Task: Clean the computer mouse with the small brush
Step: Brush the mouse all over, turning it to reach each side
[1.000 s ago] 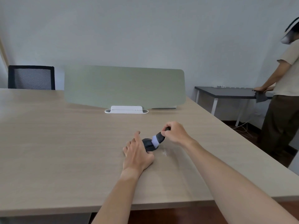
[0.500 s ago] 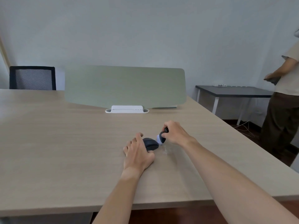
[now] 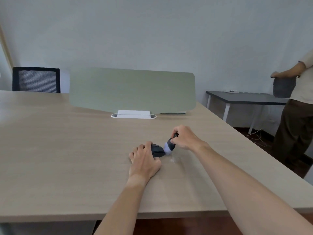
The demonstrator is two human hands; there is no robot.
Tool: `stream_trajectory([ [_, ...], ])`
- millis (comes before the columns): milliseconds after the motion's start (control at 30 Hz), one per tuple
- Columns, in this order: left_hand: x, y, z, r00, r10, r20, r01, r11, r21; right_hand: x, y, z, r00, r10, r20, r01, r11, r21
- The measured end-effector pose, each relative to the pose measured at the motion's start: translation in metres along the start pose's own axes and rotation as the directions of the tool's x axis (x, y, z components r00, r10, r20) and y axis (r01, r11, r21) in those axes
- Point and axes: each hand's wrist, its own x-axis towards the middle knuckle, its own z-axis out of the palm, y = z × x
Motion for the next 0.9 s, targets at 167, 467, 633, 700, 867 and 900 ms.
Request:
stream_trajectory([
  [167,-0.001,-0.001,0.000,1.000,0.004,-0.003,-0.004,1.000,-0.005,-0.002,-0.012,-0.005,0.994,0.004,-0.108,0.025,0.964,0.264],
  [467,-0.001,-0.001,-0.002,0.999,0.035,-0.025,-0.034,0.999,0.021,-0.006,-0.003,-0.001,0.995,0.102,-0.006,-0.102,0.994,0.035],
  [633,-0.002,0.000,-0.002,0.999,0.032,-0.032,-0.031,0.999,0.030,-0.003,-0.013,-0.001,0.991,0.124,-0.054,-0.103,0.950,0.296],
  [700,-0.002,-0.001,-0.002,0.999,0.039,-0.038,-0.037,0.998,0.041,-0.005,-0.016,0.004,0.993,0.118,0.001,-0.111,0.933,0.343],
  [867,-0.002,-0.002,-0.004,0.998,0.057,-0.038,-0.056,0.998,0.042,-0.008,-0.010,0.015,0.994,0.098,0.058,-0.106,0.982,0.155],
  [900,-0.002,-0.002,-0.004,0.997,0.066,-0.035,-0.064,0.997,0.048,-0.007,-0.009,0.014,0.994,0.098,0.056,-0.102,0.991,0.086],
])
